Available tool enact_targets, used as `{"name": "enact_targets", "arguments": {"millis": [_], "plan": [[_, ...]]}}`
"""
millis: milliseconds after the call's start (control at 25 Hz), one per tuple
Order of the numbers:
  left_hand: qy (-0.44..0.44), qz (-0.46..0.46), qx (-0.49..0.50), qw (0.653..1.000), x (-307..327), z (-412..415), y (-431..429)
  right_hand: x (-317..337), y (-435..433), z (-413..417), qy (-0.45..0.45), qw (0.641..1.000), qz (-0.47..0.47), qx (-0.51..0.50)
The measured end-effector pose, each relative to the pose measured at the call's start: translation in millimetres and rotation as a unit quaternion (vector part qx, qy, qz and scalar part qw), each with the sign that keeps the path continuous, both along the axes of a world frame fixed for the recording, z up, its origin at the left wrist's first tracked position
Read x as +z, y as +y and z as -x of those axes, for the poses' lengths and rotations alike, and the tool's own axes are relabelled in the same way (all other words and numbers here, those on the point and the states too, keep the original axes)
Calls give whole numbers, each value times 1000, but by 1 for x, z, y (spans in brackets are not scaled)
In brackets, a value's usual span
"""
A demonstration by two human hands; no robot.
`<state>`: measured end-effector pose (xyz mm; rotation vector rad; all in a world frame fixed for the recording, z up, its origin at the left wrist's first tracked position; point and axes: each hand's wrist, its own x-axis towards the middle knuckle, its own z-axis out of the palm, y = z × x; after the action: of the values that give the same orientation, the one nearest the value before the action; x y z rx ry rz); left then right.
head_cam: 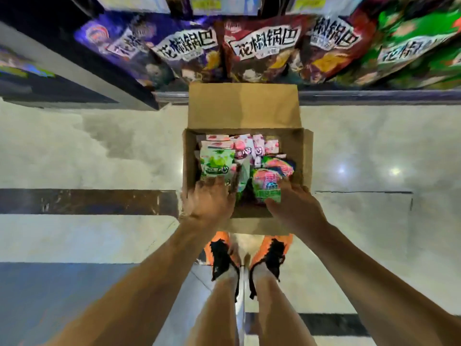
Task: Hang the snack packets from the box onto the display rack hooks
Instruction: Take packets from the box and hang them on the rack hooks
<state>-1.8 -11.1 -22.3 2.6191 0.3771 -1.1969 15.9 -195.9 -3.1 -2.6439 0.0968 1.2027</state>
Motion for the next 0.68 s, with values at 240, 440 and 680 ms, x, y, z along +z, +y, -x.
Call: {"name": "enact_targets", "arguments": {"millis": [240, 440, 680], "plan": [[-58, 24, 152, 986, -68, 9, 8, -75, 1, 10, 5, 992, -5, -129], [-46, 29, 279, 959, -116, -12, 11, -117, 1, 11, -35, 985, -1, -167], [-45, 10, 300, 953, -146, -27, 5, -148, 1, 8, -78, 985, 7, -152]]}}
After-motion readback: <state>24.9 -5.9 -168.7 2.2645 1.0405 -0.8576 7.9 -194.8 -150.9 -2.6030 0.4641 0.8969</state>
